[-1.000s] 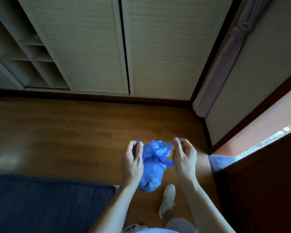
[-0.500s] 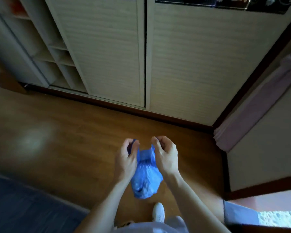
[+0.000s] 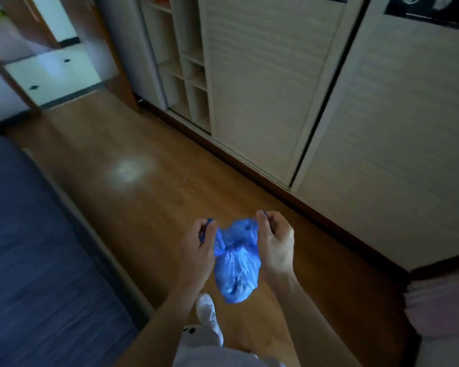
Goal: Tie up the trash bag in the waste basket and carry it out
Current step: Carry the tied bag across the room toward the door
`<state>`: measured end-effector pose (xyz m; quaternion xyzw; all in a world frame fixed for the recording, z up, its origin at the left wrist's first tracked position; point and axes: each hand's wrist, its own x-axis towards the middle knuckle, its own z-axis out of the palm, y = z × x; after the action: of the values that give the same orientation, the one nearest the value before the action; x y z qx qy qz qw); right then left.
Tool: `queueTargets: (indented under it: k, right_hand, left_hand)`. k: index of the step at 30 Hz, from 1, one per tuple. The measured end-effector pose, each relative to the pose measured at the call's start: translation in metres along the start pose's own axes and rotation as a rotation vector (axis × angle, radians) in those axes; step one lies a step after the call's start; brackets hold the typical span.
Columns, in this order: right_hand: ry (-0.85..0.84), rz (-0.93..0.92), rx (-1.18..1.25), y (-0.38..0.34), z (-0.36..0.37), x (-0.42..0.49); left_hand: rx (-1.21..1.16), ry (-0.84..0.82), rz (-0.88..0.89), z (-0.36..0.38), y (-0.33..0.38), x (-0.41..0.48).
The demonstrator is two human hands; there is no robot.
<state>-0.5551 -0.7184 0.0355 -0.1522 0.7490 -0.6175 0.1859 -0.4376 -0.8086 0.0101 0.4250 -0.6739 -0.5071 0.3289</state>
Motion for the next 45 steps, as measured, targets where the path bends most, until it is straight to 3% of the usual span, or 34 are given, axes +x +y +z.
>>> queueTargets:
  k: [10,24,32,36,45]
  right_hand:
    - [-0.235,0.007,-0.077,-0.014,0.136,0.07]
    - [-0.449,-0.097,-0.129,-0.064,0.395,0.168]
    - [-0.547,-0.087,-0.072,-0.08,0.494,0.2]
    - [-0.674,-0.099,-0.106,-0.084,0.546,0.226]
    - [-0.868,-0.155,-0.145,-0.107,0.69,0.322]
  left_hand:
    - [-0.152,0.181,-0.205,-0.059,-0.021,0.107]
    - [-0.051,0.39,-0.127,-0.196,-0.066,0.308]
    - [-0.107,0.522,-0.164,-0.25,-0.092,0.379]
    - [-0.117,0.585,-0.202,-0.271,-0.103,0.423]
    - [-0.09,0.725,-0.292,-0.305,-0.114,0.57]
